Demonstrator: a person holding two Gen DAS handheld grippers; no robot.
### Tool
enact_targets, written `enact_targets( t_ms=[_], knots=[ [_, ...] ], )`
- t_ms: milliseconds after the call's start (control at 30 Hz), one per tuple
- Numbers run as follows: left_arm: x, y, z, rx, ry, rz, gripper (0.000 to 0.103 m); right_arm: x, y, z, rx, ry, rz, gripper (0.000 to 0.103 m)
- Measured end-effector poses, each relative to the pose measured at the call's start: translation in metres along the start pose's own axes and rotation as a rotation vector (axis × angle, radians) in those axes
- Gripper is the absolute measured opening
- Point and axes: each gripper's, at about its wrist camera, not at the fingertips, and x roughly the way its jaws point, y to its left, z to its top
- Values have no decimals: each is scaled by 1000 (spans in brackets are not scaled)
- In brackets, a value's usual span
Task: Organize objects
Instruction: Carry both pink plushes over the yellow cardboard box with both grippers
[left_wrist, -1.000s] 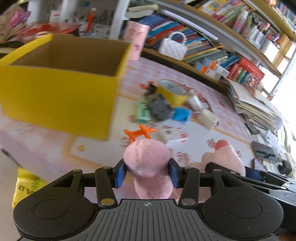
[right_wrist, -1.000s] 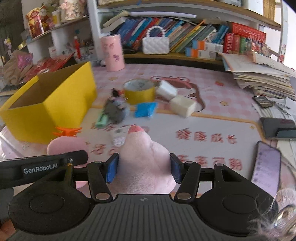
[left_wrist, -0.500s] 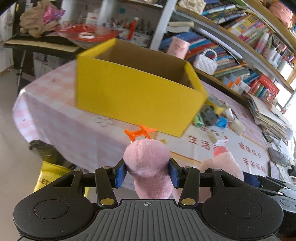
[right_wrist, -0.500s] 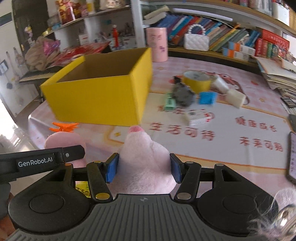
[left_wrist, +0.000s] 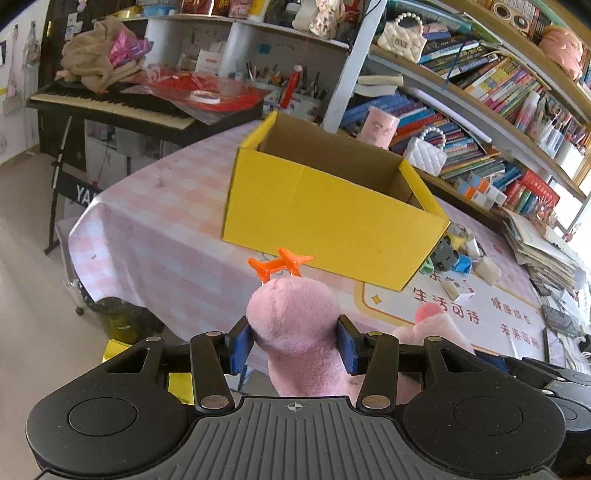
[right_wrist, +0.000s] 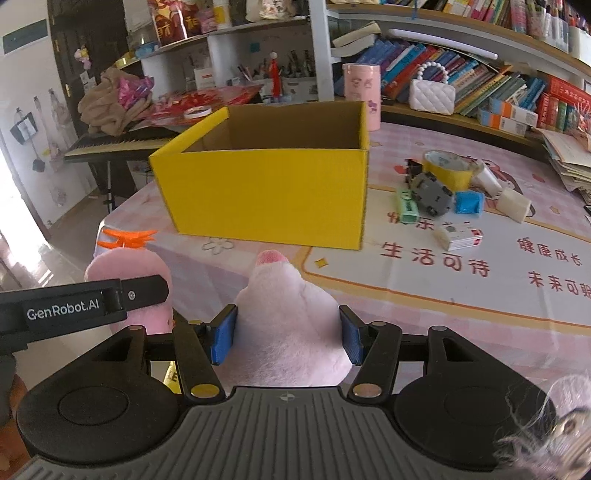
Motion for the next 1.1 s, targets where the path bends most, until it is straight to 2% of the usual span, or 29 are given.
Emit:
enact_targets(
  t_ms=[267,367,600,700,833,1100],
  knots=[
    [-10,7,13,21,-57,-2,46,-2,16,7,-49,-20,7,55],
    [-14,4,29,43,-106,-12,46,-5,15,23,-69,-91,-4,55],
    [-4,-13,88,87,-232,-39,46,-4,1,87,-97,-335,-77,55],
    [11,-22,113,99,-255,-40,46,9,-9,118,-98,-379,-92,55],
    [40,-34,137,121,-265,-17,46,41,-20,150,-111,-377,-103,55],
    [121,-47,154,168,-169,80,46,131,-22,166,-260,-222,-68,55]
  ],
)
